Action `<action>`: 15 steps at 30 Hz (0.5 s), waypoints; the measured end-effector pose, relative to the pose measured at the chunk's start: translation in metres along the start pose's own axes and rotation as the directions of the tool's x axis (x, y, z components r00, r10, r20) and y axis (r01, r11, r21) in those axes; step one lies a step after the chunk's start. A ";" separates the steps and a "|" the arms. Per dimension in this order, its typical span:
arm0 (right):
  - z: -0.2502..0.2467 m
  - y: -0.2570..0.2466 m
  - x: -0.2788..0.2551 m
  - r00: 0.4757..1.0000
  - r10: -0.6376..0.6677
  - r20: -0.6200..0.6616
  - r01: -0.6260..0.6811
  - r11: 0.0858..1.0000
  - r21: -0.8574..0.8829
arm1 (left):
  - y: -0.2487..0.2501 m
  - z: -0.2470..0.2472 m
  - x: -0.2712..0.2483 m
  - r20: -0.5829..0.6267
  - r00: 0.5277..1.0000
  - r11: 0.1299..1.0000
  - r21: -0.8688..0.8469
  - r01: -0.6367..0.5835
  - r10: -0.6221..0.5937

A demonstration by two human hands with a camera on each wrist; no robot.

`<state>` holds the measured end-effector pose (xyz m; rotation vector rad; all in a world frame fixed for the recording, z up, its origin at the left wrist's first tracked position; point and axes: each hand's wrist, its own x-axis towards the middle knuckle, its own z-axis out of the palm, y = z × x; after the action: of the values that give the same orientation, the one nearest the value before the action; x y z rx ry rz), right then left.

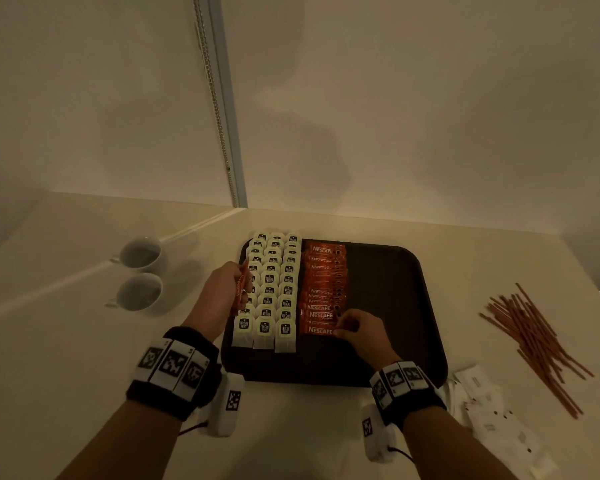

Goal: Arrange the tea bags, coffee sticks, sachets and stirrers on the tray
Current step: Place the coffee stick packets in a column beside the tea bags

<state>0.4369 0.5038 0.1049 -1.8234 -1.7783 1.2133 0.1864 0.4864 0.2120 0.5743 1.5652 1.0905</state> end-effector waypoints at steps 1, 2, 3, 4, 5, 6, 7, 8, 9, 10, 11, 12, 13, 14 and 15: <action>0.001 0.000 0.001 1.000 0.001 -0.019 -0.001 1.000 -0.017 | 0.000 0.000 0.002 -0.012 1.000 1.000 0.019 0.011 -0.011; 0.002 0.000 0.002 0.999 0.001 -0.032 -0.002 0.999 -0.039 | 0.000 0.001 0.003 -0.023 0.999 0.999 0.044 0.024 -0.023; 0.003 0.000 0.003 0.999 0.003 -0.043 -0.006 0.998 -0.065 | 0.001 0.001 0.005 -0.033 0.999 0.997 0.069 0.039 -0.037; 0.003 0.000 0.004 0.999 0.002 -0.052 -0.006 0.996 -0.094 | 0.000 0.001 0.006 -0.040 0.998 0.995 0.085 0.048 -0.045; 0.003 0.000 0.005 0.998 0.000 -0.061 -0.007 0.993 -0.120 | 0.000 0.001 0.006 -0.038 0.998 0.994 0.095 0.045 -0.041; 0.004 0.000 0.006 0.998 0.000 -0.069 -0.009 0.990 -0.138 | -0.001 0.001 0.006 -0.029 0.999 0.994 0.109 0.030 -0.027; 0.004 0.000 0.007 0.997 0.003 -0.076 -0.014 0.989 -0.146 | -0.001 0.000 0.004 -0.014 1.000 0.992 0.129 0.007 -0.005; 0.005 0.000 0.008 0.996 0.002 -0.086 -0.015 0.989 -0.148 | -0.001 0.000 0.002 0.003 1.000 0.987 0.157 -0.022 0.021; 0.006 0.001 0.009 0.995 -0.001 -0.097 -0.014 0.988 -0.152 | -0.001 0.000 0.000 0.020 0.999 0.981 0.188 -0.048 0.045; 0.007 0.002 0.010 0.994 -0.007 -0.105 -0.010 0.987 -0.160 | -0.001 0.000 -0.002 0.040 0.997 0.974 0.215 -0.069 0.062; 0.008 0.003 0.011 0.994 -0.009 -0.107 -0.010 0.985 -0.170 | -0.002 0.000 -0.004 0.064 0.995 0.969 0.231 -0.085 0.072; 0.009 0.004 0.011 0.994 -0.007 -0.108 -0.012 0.984 -0.177 | -0.002 0.000 -0.005 0.090 0.993 0.966 0.240 -0.100 0.080; 0.010 0.005 0.012 0.994 -0.004 -0.109 -0.016 0.983 -0.182 | -0.003 0.001 -0.006 0.115 0.989 0.959 0.256 -0.117 0.090; 0.010 0.006 0.012 0.994 -0.001 -0.112 -0.020 0.982 -0.186 | -0.005 0.001 -0.006 0.137 0.985 0.949 0.284 -0.140 0.104; 0.010 0.006 0.013 0.993 0.001 -0.116 -0.023 0.982 -0.189 | -0.006 0.001 -0.005 0.150 0.981 0.936 0.311 -0.163 0.121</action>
<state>0.4315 0.5113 0.0901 -1.9676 -1.8757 0.9478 0.1903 0.4801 0.2094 0.9745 1.6179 0.8866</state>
